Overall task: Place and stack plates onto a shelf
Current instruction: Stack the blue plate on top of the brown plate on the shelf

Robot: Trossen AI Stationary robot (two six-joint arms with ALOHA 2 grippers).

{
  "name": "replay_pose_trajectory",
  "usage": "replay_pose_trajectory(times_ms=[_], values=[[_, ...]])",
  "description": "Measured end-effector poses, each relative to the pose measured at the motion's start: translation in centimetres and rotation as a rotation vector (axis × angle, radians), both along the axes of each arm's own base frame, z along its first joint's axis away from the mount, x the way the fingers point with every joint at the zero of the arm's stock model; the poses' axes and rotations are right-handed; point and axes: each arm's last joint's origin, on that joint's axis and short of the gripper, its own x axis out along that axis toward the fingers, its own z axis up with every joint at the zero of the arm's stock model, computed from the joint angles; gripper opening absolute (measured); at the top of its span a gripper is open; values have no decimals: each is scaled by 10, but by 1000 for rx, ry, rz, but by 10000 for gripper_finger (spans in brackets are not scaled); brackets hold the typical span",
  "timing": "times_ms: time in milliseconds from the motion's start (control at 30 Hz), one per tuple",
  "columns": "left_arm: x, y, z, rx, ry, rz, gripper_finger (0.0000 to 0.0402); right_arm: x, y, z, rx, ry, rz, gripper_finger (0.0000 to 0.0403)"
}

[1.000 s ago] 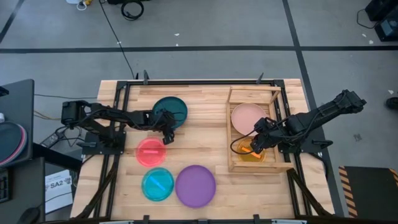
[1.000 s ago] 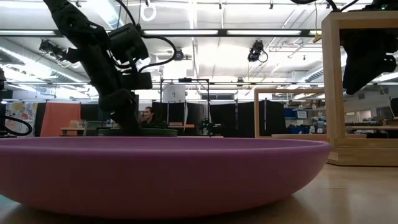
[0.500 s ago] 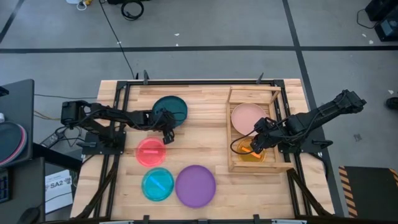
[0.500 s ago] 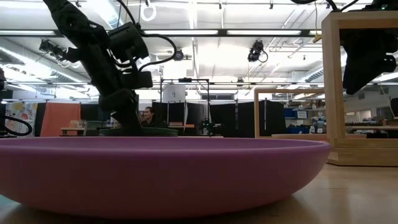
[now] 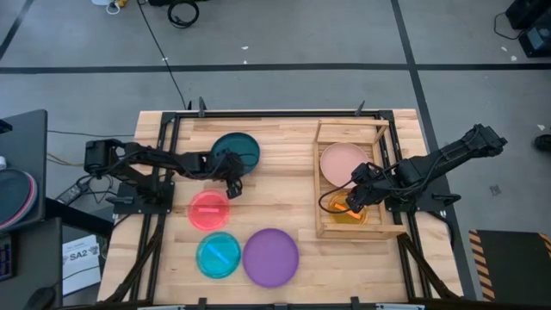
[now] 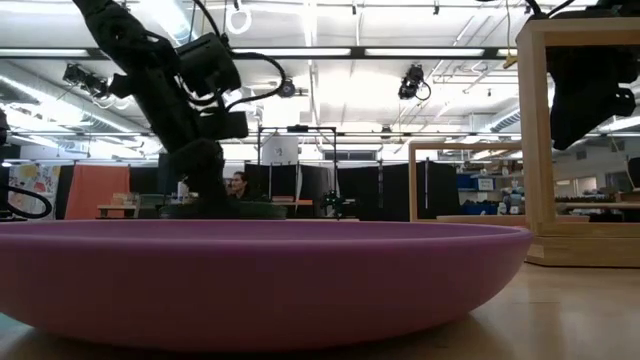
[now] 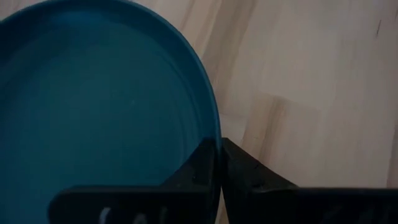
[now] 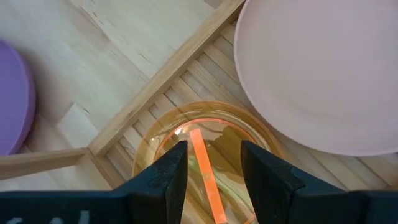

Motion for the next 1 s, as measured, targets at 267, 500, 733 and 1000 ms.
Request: replay_pose_trajectory(times_ms=[267, 500, 733, 1000], values=[[14, 1, 28, -32, 39, 11, 16, 2, 1, 1, 8, -22, 0, 154], [24, 2, 51, -52, 33, 4, 16, 3, 1, 1, 14, -37, -1, 154], [30, 0, 56, -155, -48, -24, 16, 3, 1, 2, 11, -39, -2, 154], [39, -7, 62, -96, -134, -115, 16, 13, 1, 8, -17, -199, -105, 154]])
